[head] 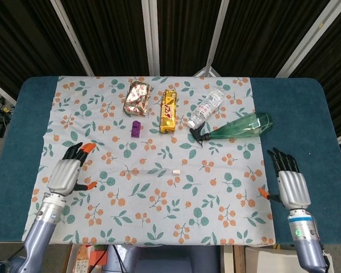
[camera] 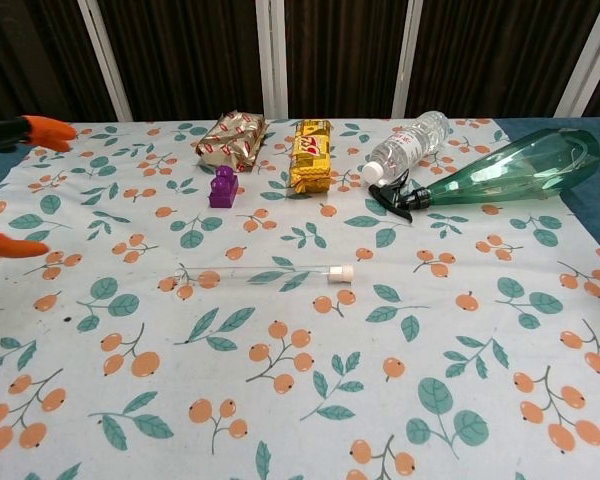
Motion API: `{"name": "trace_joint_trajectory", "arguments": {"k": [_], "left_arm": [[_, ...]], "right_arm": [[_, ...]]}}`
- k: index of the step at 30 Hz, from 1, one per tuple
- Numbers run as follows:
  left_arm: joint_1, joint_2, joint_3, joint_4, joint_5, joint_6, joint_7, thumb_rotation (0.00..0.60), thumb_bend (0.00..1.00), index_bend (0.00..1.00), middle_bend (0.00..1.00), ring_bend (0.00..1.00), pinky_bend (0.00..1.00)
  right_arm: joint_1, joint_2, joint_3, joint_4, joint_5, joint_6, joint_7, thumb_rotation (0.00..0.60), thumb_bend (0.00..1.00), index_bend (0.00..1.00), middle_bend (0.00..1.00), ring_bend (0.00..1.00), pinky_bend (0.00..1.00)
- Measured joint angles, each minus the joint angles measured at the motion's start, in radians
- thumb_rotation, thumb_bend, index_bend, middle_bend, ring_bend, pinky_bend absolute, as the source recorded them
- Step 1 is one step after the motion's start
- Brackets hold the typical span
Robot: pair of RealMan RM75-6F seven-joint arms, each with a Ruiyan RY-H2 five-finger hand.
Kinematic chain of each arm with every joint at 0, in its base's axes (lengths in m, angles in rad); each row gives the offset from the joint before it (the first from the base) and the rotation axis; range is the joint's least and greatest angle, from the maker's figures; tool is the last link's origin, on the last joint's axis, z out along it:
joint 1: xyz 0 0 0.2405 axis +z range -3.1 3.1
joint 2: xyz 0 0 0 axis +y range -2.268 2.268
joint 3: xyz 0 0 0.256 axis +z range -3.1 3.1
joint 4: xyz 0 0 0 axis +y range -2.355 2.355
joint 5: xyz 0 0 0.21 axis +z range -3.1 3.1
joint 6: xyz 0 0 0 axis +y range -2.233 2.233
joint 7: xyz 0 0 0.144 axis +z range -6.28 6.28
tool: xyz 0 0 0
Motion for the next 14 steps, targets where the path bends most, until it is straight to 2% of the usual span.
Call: {"name": "trace_joint_trajectory", "arguments": {"k": [8, 14], "left_arm": [[0.180, 0.123, 0.147, 0.006, 0.212, 0.160, -0.122, 0.600, 0.18, 0.00, 0.08, 0.00, 0.00], [0.255, 0.165, 0.177, 0.064, 0.269, 0.219, -0.174, 0.600, 0.18, 0.00, 0.07, 0.00, 0.00]], "right_arm": [[-0.109, 0.041, -0.080, 0.048, -0.129, 0.120, 0.068, 0.600, 0.21, 0.00, 0.00, 0.00, 0.00], [-0.165, 0.042, -0.099, 0.138, -0.229, 0.216, 0.133, 0.600, 0.21, 0.00, 0.00, 0.00, 0.00]]}}
